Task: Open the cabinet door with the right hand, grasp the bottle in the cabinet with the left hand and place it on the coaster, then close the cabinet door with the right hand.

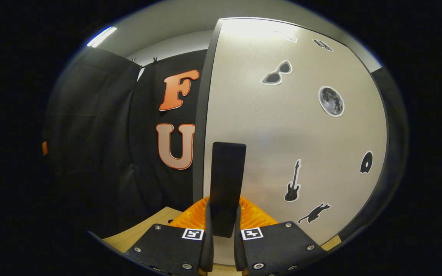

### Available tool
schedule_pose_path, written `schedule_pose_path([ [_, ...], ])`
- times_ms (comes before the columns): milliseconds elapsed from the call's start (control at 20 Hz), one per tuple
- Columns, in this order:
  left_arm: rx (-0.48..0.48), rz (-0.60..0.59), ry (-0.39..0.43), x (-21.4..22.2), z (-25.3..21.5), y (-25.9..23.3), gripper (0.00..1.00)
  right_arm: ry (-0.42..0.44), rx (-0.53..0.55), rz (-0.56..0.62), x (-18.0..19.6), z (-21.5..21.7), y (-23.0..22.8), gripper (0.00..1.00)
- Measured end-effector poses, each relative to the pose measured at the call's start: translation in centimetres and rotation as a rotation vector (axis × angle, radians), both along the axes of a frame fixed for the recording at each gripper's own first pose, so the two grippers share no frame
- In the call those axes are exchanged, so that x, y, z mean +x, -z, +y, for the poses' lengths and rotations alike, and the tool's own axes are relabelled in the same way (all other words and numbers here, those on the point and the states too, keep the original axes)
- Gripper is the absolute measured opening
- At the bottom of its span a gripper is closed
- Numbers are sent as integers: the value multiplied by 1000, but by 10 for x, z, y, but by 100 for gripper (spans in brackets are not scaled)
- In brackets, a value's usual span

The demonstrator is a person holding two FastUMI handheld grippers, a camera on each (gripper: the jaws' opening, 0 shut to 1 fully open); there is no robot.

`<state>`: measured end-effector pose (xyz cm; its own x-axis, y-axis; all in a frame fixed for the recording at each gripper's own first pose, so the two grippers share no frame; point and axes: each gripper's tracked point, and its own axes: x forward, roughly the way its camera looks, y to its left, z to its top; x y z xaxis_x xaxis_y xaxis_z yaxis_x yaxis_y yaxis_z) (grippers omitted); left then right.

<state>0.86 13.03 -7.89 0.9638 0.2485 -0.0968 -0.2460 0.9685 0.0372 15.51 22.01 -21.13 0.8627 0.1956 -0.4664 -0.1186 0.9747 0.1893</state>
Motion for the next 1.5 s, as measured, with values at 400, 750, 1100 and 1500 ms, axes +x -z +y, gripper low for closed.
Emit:
schedule_pose_path([
  [400, -8, 7, 127, 18, -70, 19, 95, -92, 72, -54, -74, -10, -36, 19],
  [750, 26, 39, 191, 31, -121, 45, 92, -144, 123, -124, -135, -41, -64, 19],
  [1100, -34, 63, 307, 58, -183, 72, 96, -122, 158, -180, -194, -87, -86, 19],
  [1500, -64, 41, 433, 79, -274, 92, 92, -49, 166, -264, -252, -164, -104, 19],
])
